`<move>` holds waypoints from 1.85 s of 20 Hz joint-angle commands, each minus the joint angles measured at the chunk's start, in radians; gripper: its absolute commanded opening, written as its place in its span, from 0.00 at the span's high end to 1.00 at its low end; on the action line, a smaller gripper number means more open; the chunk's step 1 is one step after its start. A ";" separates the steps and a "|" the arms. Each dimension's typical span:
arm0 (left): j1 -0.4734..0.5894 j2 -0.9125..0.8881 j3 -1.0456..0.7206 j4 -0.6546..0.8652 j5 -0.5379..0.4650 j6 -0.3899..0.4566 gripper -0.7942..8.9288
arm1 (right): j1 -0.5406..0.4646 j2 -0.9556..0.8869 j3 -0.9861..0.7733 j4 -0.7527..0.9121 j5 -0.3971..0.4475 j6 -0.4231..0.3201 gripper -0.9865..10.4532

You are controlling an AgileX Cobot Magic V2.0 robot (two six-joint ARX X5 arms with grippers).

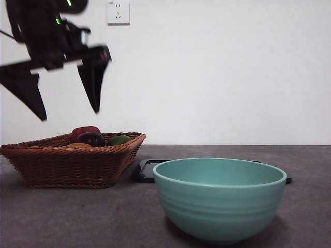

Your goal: Pick up the wifruite, put it on the bowl, pick up the plate, put it on desk

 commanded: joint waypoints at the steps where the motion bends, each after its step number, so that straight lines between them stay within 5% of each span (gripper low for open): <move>1: -0.012 0.060 0.024 0.046 -0.015 -0.006 0.29 | 0.005 0.003 0.017 0.008 -0.003 0.009 0.42; 15: -0.017 0.254 0.024 0.108 -0.016 0.003 0.30 | 0.005 0.003 0.017 0.006 -0.003 0.010 0.42; 22: -0.016 0.256 0.026 0.109 -0.016 0.003 0.63 | 0.005 0.003 0.017 0.006 -0.003 0.010 0.42; 31: -0.016 0.223 0.197 -0.060 -0.014 0.033 0.68 | 0.005 0.003 0.017 0.007 -0.003 0.010 0.42; 37: -0.050 0.032 0.240 -0.207 -0.010 0.037 0.68 | 0.005 0.003 0.017 0.007 -0.003 0.010 0.42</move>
